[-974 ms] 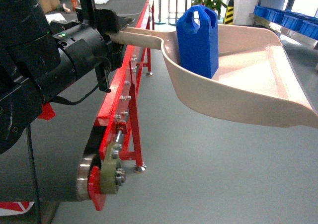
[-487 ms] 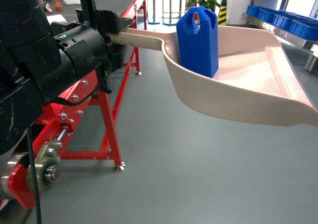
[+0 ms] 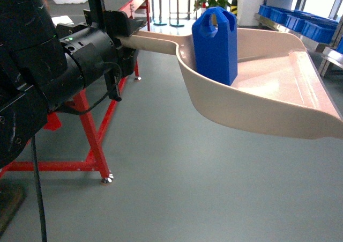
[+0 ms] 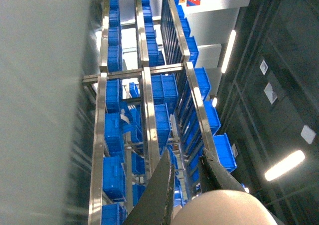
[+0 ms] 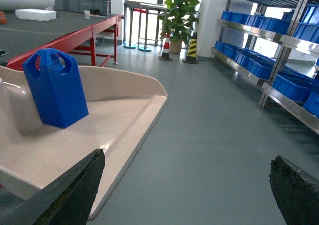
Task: Place part in tray to right shelf
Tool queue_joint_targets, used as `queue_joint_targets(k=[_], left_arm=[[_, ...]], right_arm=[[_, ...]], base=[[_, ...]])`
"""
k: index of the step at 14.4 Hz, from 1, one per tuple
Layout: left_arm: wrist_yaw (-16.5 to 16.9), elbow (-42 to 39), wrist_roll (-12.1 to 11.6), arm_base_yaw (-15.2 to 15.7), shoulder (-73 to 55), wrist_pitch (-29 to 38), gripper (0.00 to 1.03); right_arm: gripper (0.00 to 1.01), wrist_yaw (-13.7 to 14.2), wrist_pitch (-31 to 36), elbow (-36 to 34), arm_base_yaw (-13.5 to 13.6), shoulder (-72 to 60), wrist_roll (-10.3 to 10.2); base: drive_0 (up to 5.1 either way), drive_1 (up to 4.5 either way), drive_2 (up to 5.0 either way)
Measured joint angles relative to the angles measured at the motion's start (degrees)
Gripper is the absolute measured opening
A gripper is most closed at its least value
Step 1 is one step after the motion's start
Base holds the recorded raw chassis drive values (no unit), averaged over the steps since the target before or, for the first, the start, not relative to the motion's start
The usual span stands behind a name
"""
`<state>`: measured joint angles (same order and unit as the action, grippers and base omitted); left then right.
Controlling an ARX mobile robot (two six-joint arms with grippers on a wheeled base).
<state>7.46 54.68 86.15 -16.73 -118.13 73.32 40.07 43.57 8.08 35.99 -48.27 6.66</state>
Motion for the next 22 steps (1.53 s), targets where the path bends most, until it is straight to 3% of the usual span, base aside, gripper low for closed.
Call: queue_joint_targets(k=[12, 16, 22], left_arm=[[0.0, 0.0, 0.0, 0.0, 0.0, -0.1, 0.12], [0.3, 0.0, 0.0, -0.7, 0.0, -0.1, 0.12], [0.0, 0.0, 0.0, 0.0, 0.0, 0.0, 0.12]], right_arm=[[0.98, 0.0, 0.0, 0.0, 0.0, 0.0, 0.0], [0.98, 0.2, 0.0, 0.0, 0.0, 0.1, 0.0], [0.98, 0.1, 0.0, 0.0, 0.0, 0.0, 0.0]], base=[[5.0, -2.42, -2.4], [0.0, 0.0, 0.0], [-0.1, 4.27, -4.4]])
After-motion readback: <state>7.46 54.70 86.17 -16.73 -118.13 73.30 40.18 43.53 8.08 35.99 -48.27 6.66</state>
